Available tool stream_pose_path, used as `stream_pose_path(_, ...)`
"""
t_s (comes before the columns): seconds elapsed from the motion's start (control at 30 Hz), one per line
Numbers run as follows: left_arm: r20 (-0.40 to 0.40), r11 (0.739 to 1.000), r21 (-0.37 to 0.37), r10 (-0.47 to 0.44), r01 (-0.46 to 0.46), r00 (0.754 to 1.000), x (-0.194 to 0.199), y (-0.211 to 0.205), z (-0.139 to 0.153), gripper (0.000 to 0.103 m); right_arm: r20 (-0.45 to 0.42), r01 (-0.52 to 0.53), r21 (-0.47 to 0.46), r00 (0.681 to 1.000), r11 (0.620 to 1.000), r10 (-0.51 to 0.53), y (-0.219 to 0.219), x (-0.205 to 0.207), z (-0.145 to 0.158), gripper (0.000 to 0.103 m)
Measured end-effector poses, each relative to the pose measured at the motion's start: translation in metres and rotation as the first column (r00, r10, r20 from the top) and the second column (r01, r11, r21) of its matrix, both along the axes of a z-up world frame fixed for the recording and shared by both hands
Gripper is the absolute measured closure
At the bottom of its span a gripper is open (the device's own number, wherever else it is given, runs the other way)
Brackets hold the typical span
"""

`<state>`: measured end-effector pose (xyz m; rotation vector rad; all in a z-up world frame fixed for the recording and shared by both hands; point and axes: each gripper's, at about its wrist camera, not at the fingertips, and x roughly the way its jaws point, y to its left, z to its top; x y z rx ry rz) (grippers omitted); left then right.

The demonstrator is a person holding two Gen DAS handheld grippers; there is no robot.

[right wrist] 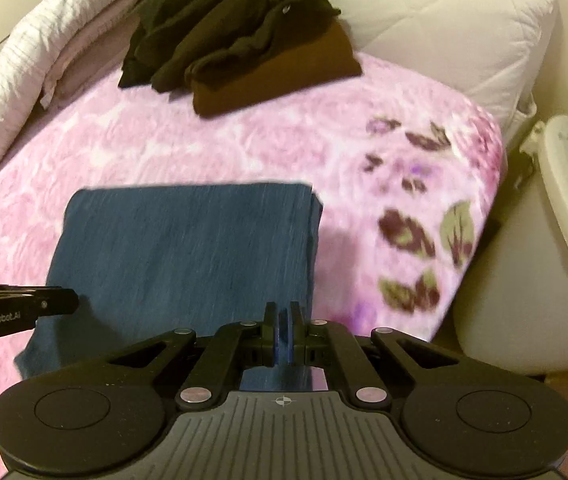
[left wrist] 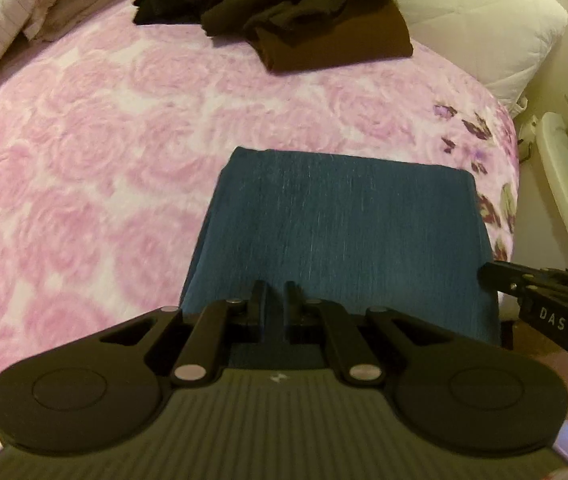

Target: Fold clothes

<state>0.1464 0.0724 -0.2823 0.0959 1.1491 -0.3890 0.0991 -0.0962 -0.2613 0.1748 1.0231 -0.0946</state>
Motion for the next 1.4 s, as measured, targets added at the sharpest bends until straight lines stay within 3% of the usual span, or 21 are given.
stream_pose_path(0.07, -0.033, 1.000, -0.006, 0.009, -0.009, 0.999, 0.011, 0.000, -0.019, 0.097, 0.005, -0.019, 0.012, 1.000, 1.000, 0.019, -0.006, 0.010, -0.019, 0.102)
stream_pose_path(0.13, -0.050, 1.000, -0.014, 0.003, -0.004, 0.999, 0.019, 0.000, -0.020, 0.099, -0.021, -0.060, -0.005, 0.998, 0.998, 0.060, -0.009, 0.018, -0.035, 0.102)
stream_pose_path(0.23, 0.021, 0.998, -0.048, -0.026, 0.027, 0.999, 0.021, 0.001, 0.004, 0.100, -0.038, -0.056, 0.026, 0.998, 0.998, 0.057, -0.019, 0.026, -0.021, 0.102)
stream_pose_path(0.37, 0.111, 0.992, -0.100, -0.069, 0.080, 0.991, 0.038, -0.005, 0.015, 0.100, 0.080, -0.046, 0.016, 0.996, 0.999, 0.045, -0.029, 0.037, 0.006, 0.102)
stream_pose_path(0.53, 0.068, 0.991, -0.095, -0.089, 0.096, 0.994, 0.068, -0.012, -0.033, 0.100, -0.034, -0.105, 0.006, 0.994, 0.994, 0.105, -0.032, 0.072, -0.044, 0.102)
stream_pose_path(0.67, 0.042, 0.989, -0.119, -0.087, 0.092, 0.995, 0.082, -0.013, -0.045, 0.100, -0.016, -0.075, 0.078, 0.997, 0.994, 0.077, -0.049, 0.075, -0.063, 0.101)
stream_pose_path(0.8, 0.052, 0.986, -0.065, -0.151, 0.154, 0.987, 0.082, -0.020, -0.036, 0.100, -0.026, -0.029, 0.174, 0.999, 0.984, 0.034, -0.065, 0.082, -0.061, 0.097)
stream_pose_path(0.83, 0.054, 0.986, -0.076, -0.145, 0.149, 0.988, 0.080, -0.015, -0.029, 0.100, -0.028, -0.007, 0.214, 1.000, 0.977, 0.013, -0.072, 0.083, -0.059, 0.091)
stream_pose_path(0.9, 0.061, 0.986, -0.099, -0.129, 0.135, 0.990, 0.075, -0.004, -0.015, 0.100, -0.011, 0.054, 0.302, 0.999, 0.952, -0.054, -0.087, 0.073, -0.051, 0.060)
stream_pose_path(0.93, 0.072, 0.987, -0.110, -0.111, 0.118, 0.991, 0.069, 0.007, -0.007, 0.100, 0.000, 0.083, 0.351, 0.996, 0.933, -0.088, -0.095, 0.065, -0.047, 0.029)
stream_pose_path(0.97, 0.073, 0.987, -0.117, -0.099, 0.107, 0.992, 0.063, 0.019, -0.002, 0.096, 0.012, 0.101, 0.405, 0.993, 0.909, -0.116, -0.103, 0.054, -0.043, 0.015)
stream_pose_path(1.0, 0.072, 0.988, -0.125, -0.085, 0.093, 0.994, 0.056, 0.032, 0.003, 0.087, 0.017, 0.116, 0.458, 0.990, 0.881, -0.139, -0.109, 0.044, -0.041, 0.015)
stream_pose_path(1.1, 0.003, 0.979, -0.204, -0.006, 0.007, 1.000, 0.035, 0.077, 0.005, 0.080, -0.017, 0.153, 0.581, 0.984, 0.800, -0.176, -0.124, 0.010, -0.041, 0.015)
stream_pose_path(1.2, -0.123, 0.931, -0.343, 0.089, -0.126, 0.988, 0.017, 0.118, -0.006, 0.078, -0.061, 0.177, 0.635, 0.982, 0.752, -0.179, -0.126, -0.020, -0.049, 0.015)
stream_pose_path(1.3, -0.200, 0.883, -0.426, 0.123, -0.199, 0.972, 0.009, 0.134, -0.020, 0.074, -0.106, 0.182, 0.633, 0.983, 0.753, -0.149, -0.116, -0.036, -0.060, 0.015)
stream_pose_path(1.4, -0.209, 0.876, -0.441, 0.110, -0.194, 0.972, 0.013, 0.130, -0.031, 0.074, -0.123, 0.190, 0.635, 0.982, 0.749, -0.144, -0.105, -0.040, -0.068, 0.015)
